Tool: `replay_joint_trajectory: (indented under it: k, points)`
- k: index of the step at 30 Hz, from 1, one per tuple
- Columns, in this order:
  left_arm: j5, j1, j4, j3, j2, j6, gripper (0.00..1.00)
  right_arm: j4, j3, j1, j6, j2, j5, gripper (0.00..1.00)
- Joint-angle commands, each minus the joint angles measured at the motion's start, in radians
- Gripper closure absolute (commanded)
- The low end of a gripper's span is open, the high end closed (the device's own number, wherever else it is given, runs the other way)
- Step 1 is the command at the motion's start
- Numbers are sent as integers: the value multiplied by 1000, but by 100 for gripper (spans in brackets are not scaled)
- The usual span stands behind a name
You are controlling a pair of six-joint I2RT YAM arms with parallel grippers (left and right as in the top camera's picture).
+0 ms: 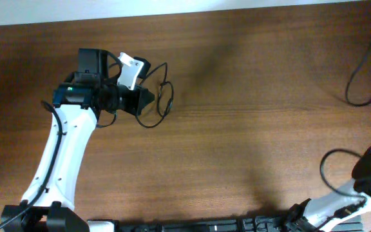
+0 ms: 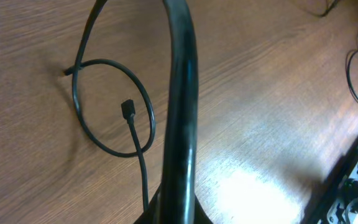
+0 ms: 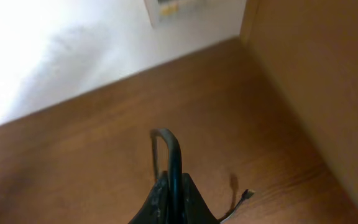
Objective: Untangle cables
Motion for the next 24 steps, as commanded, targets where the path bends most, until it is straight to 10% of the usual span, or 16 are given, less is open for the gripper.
replay_joint_trajectory:
  k: [1, 4, 6, 10, 18, 24]
  points:
    - [15, -26, -2, 5, -26, 43, 100, 14, 10, -5, -2, 84, 13, 96]
    - [15, -48, -2, 5, -26, 46, 100, 14, 10, -5, -2, 153, 13, 92]
    - [14, -62, -1, 5, -26, 46, 100, 1, 9, -5, -2, 189, 13, 46]
    - [-12, -83, -2, 5, -26, 46, 100, -29, 8, -6, -2, 243, 17, 1]
    - [-26, -97, 2, 5, -26, 65, 100, -77, 14, -16, -13, 227, -61, 1]
    - [122, -139, 10, 10, -29, 202, 100, -204, 14, -11, -278, 170, -558, 1]
